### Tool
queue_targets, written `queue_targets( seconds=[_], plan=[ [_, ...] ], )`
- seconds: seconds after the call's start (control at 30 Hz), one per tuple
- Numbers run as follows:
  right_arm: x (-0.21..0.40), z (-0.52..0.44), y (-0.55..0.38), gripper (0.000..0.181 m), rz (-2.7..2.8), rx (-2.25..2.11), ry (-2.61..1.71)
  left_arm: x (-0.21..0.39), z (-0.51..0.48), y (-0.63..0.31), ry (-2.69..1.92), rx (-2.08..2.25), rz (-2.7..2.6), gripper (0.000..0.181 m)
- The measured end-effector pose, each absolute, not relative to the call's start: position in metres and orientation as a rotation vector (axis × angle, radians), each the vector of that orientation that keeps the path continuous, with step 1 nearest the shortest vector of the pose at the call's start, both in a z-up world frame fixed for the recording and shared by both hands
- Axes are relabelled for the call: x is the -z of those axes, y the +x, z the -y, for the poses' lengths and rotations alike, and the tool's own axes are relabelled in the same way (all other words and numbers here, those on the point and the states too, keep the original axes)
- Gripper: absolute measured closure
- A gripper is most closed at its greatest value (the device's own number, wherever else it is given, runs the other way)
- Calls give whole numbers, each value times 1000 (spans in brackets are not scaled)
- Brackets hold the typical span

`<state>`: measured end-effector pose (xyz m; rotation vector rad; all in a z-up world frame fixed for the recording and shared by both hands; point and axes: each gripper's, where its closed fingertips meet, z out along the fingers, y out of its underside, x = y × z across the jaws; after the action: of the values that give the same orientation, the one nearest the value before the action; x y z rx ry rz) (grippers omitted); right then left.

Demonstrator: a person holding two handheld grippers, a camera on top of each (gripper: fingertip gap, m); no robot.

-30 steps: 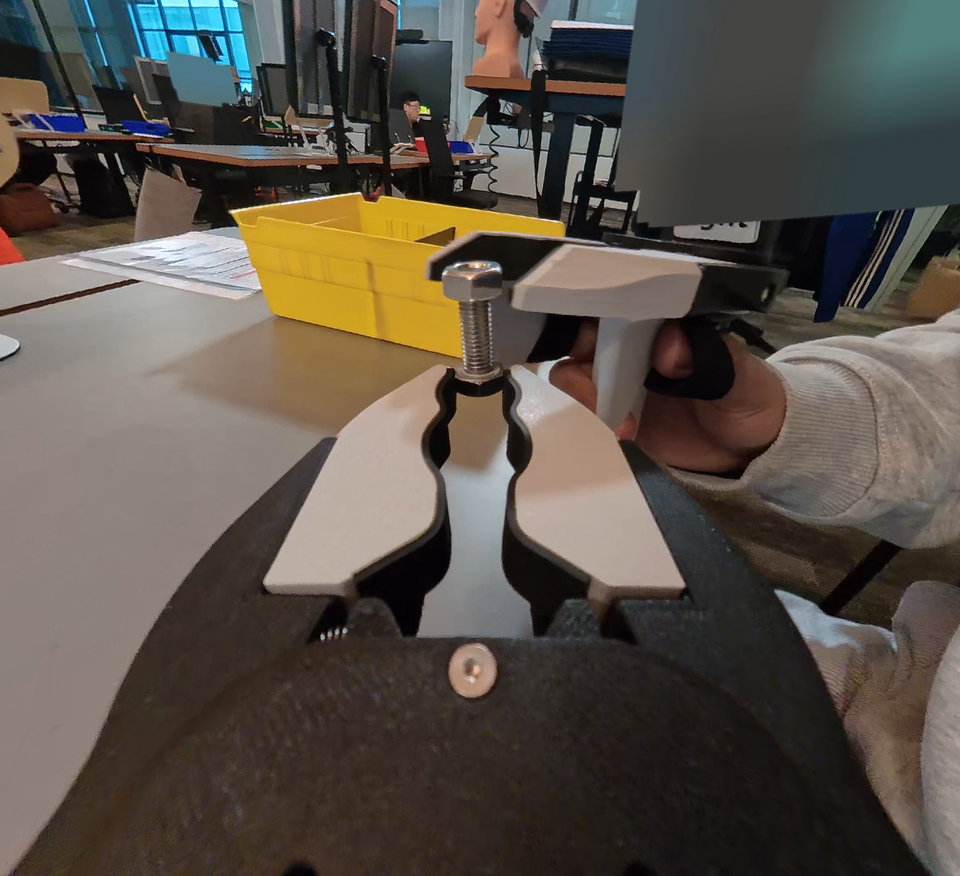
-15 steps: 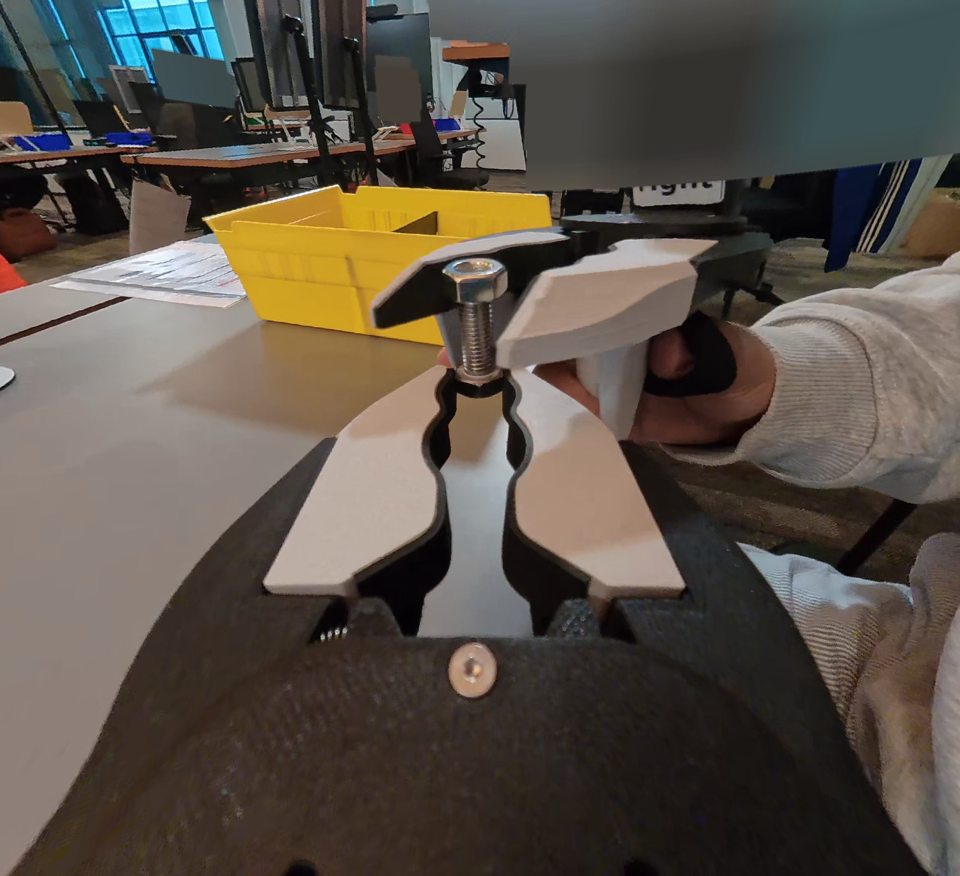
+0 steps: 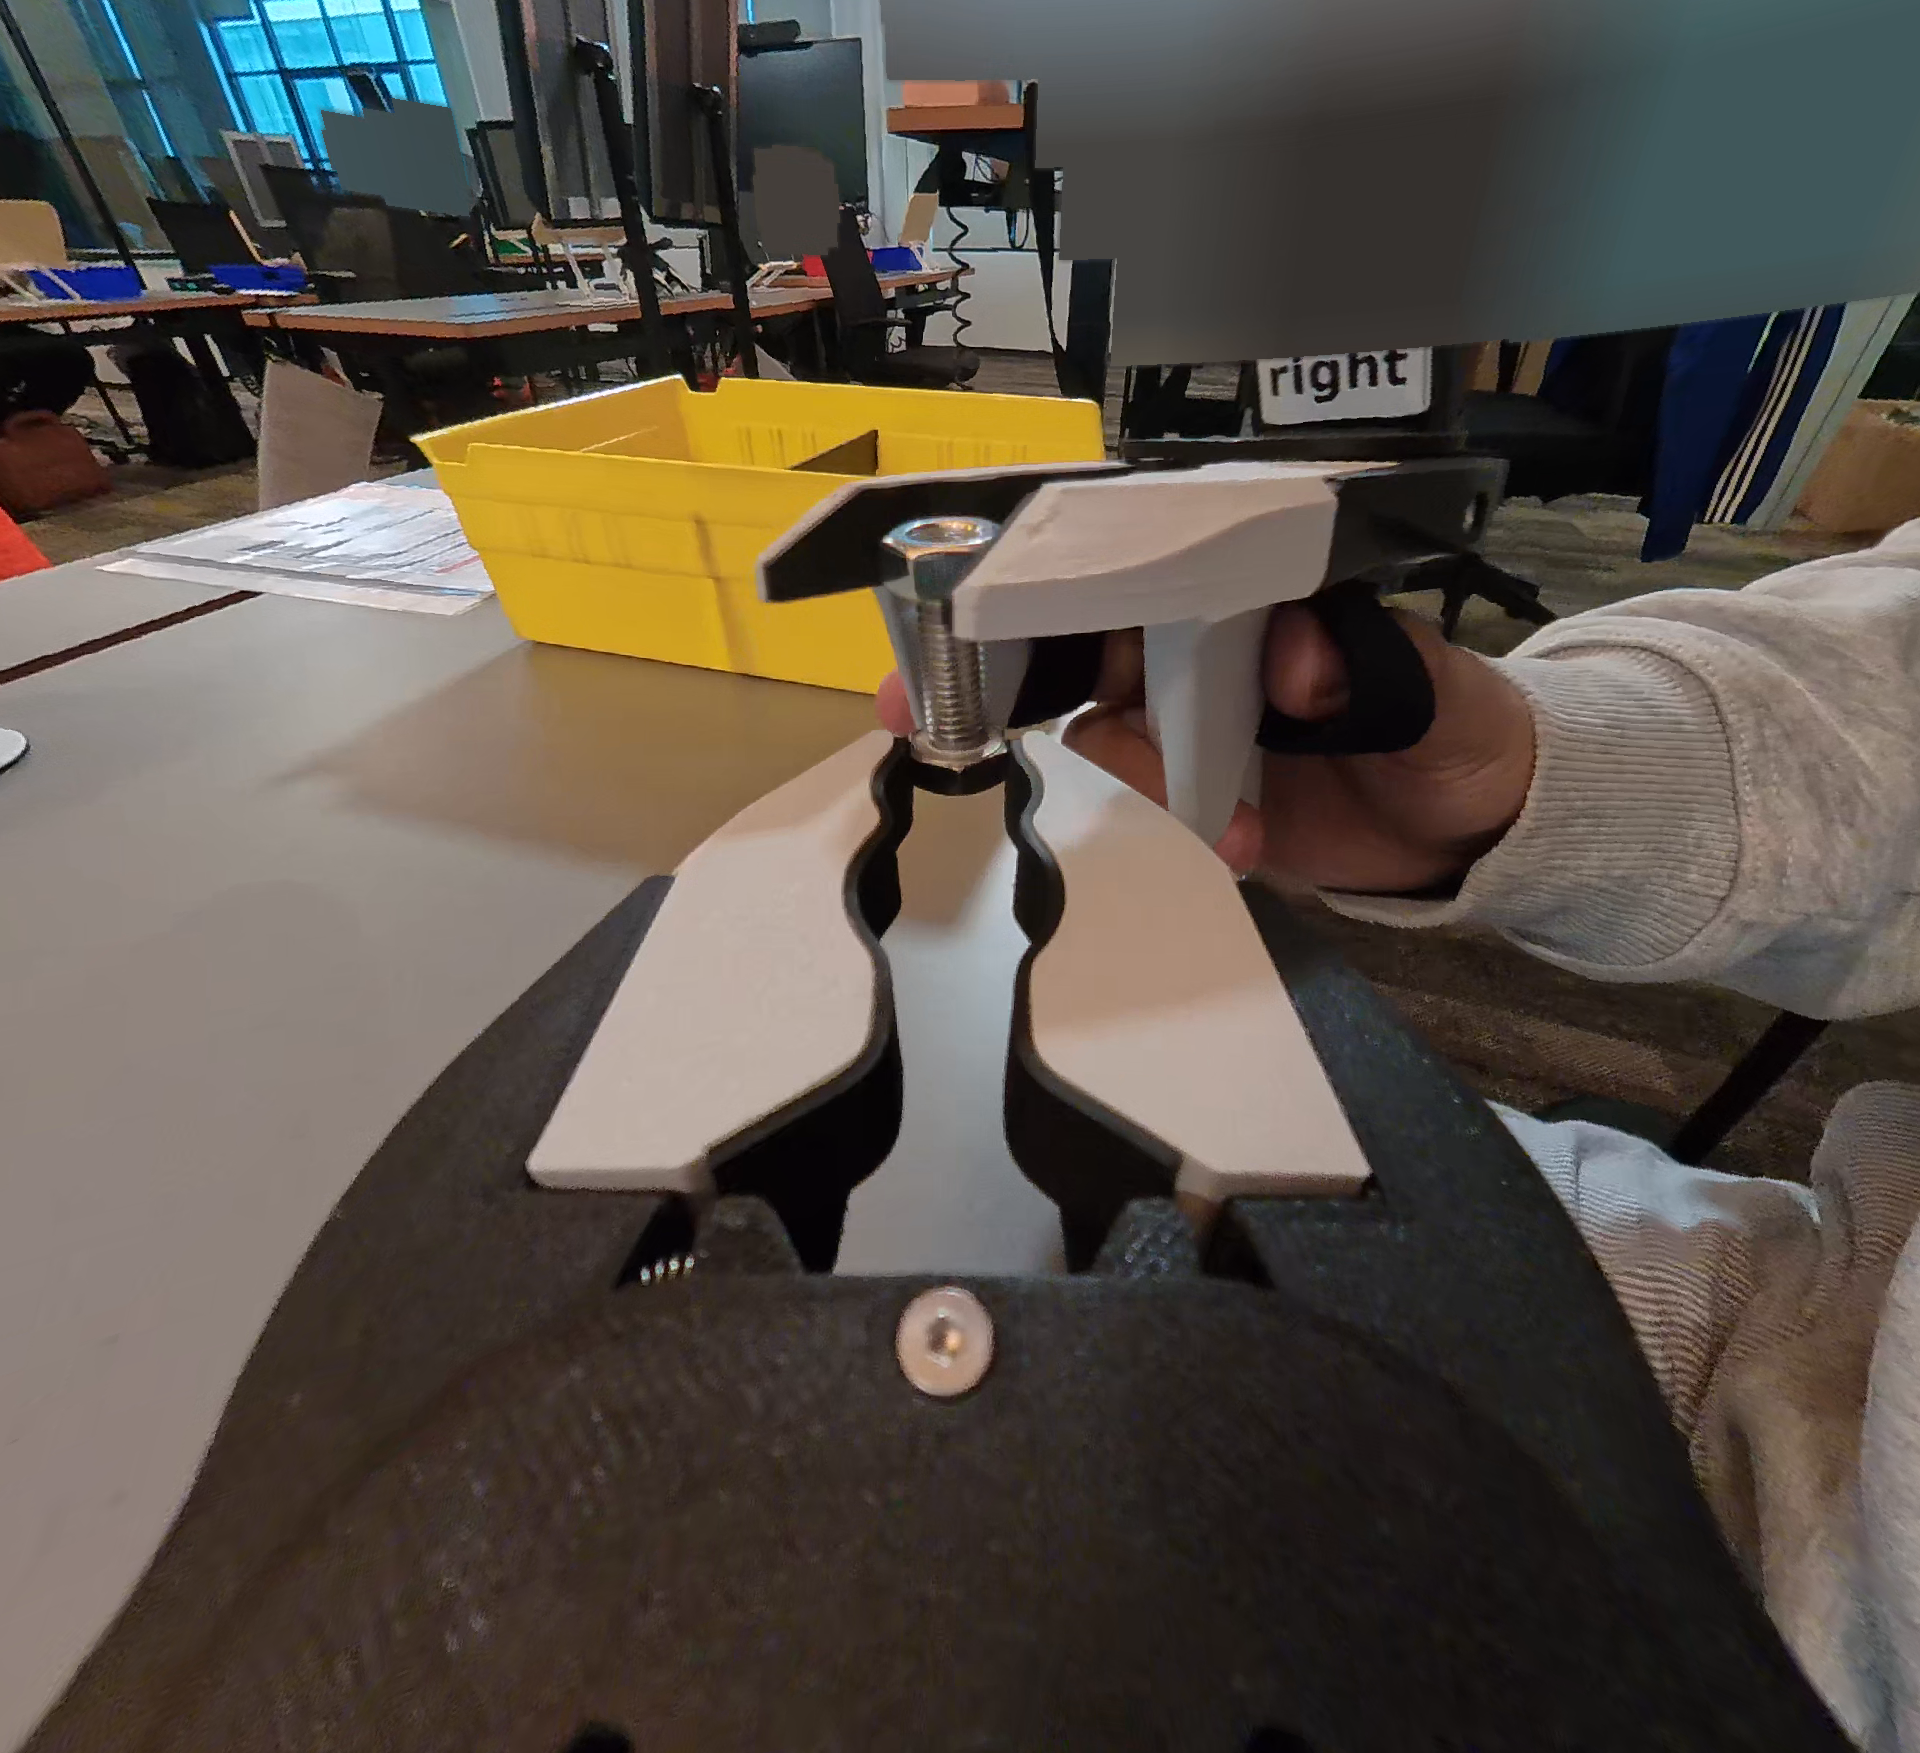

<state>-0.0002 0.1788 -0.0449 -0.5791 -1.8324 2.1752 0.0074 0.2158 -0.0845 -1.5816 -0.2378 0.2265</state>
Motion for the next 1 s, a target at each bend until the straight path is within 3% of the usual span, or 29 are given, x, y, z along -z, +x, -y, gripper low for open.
queue_targets(
  seconds=[0.33, 0.73, 1.0],
  plan=[
    [45, -180, -4, 140, 1795, -2087, -557, 85, -204, -17, -1526, -160, 433, 164],
    [48, -173, 0, 134, 1838, -2110, -535, 90, -217, 3, -1625, -222, 277, 165],
    [49, -172, 1, 142, 1857, -2130, -543, 90, -218, 7, -1627, -217, 252, 165]
  ],
)
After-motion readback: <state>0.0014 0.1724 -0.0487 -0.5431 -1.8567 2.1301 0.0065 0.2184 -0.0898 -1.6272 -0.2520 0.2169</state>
